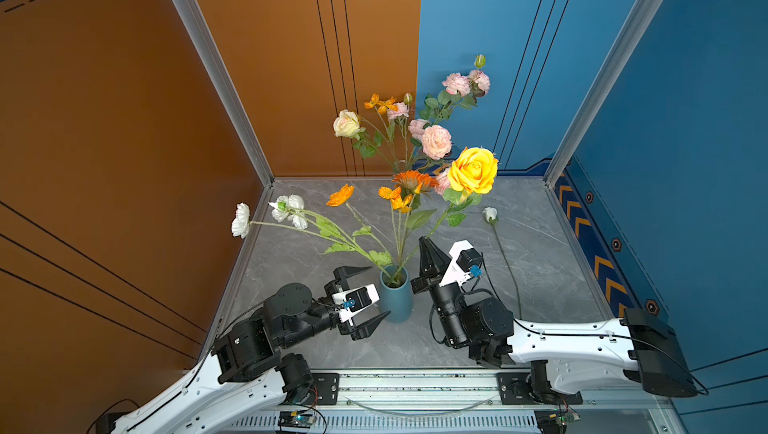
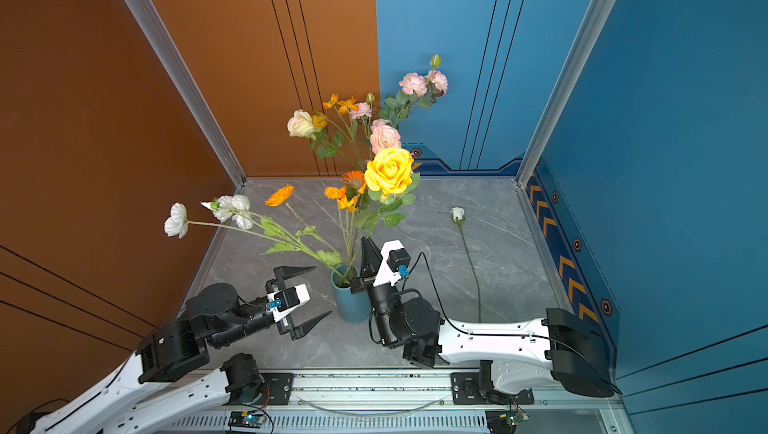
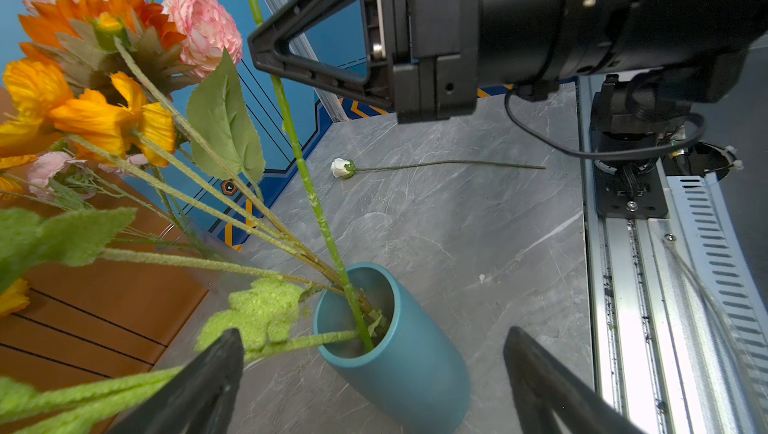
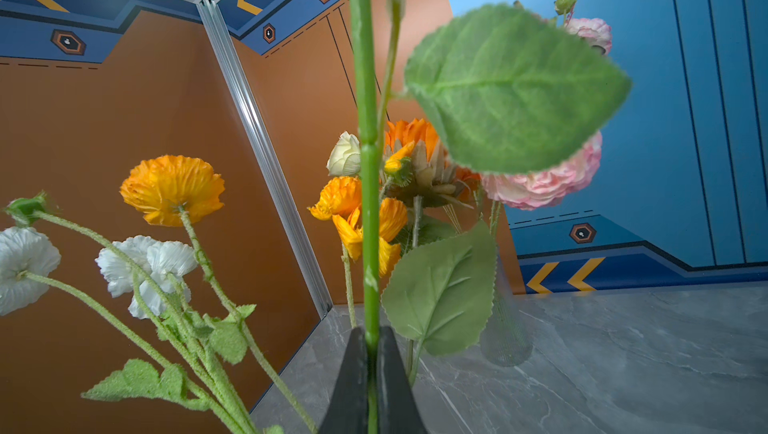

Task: Arrange the flowers into the vase
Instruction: 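Carry the orange rose over the teal vase with the right gripper, then lower the orange rose stem into the teal vase and open the right gripper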

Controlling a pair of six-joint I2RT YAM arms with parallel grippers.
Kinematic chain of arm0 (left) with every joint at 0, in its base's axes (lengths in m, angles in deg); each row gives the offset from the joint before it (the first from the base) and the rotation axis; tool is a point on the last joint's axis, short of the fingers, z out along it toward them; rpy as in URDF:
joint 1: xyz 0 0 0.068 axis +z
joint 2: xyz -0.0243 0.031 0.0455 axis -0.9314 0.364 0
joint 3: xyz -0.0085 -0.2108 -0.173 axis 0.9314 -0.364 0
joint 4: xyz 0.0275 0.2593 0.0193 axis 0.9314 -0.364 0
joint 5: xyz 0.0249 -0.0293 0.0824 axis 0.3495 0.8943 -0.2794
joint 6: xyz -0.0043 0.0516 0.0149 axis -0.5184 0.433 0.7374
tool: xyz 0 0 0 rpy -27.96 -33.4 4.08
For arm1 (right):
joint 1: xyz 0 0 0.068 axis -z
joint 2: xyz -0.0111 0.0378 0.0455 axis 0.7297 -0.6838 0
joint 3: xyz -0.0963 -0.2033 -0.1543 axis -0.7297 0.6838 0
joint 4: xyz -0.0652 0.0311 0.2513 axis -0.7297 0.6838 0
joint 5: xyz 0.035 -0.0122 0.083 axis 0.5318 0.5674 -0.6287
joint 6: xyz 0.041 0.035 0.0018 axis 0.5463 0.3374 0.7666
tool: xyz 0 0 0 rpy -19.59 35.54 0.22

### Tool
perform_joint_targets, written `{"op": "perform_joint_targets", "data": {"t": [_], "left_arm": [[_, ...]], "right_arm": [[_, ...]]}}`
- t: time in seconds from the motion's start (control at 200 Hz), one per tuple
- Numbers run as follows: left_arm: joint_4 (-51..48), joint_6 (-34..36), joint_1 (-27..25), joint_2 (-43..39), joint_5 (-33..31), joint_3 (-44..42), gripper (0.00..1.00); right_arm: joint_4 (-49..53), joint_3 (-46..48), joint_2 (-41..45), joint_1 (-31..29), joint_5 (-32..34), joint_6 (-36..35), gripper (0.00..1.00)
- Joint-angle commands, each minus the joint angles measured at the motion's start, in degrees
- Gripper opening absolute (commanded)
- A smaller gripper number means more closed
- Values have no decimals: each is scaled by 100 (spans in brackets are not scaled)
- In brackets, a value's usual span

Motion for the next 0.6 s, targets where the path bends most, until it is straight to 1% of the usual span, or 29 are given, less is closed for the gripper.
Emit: {"op": "perform_joint_targets", "data": {"t": [0.0, 0.11, 0.21, 0.345, 0.471, 0.531, 0.596], "left_arm": [[13, -90, 72, -4, 118, -79, 98], [21, -92, 80, -3, 139, -77, 98], [14, -98, 104, -4, 190, -79, 98], [22, -100, 106, -12, 215, -79, 98], [23, -108, 106, -16, 226, -72, 98], [23, -110, 106, -19, 227, -79, 98], [27, -109, 107, -21, 244, -75, 98]], "right_arm": [[-646, 135, -149, -140, 459, -129, 0], [-719, 197, -344, -238, 669, -35, 0], [-704, 266, -491, -254, 776, 211, 0], [-383, 282, -585, -249, 877, 573, 0], [609, 190, -449, -137, 783, 1160, 0], [1347, 166, -280, -5, 622, 1752, 0], [2114, 166, -96, 220, 203, 2427, 0]]}}
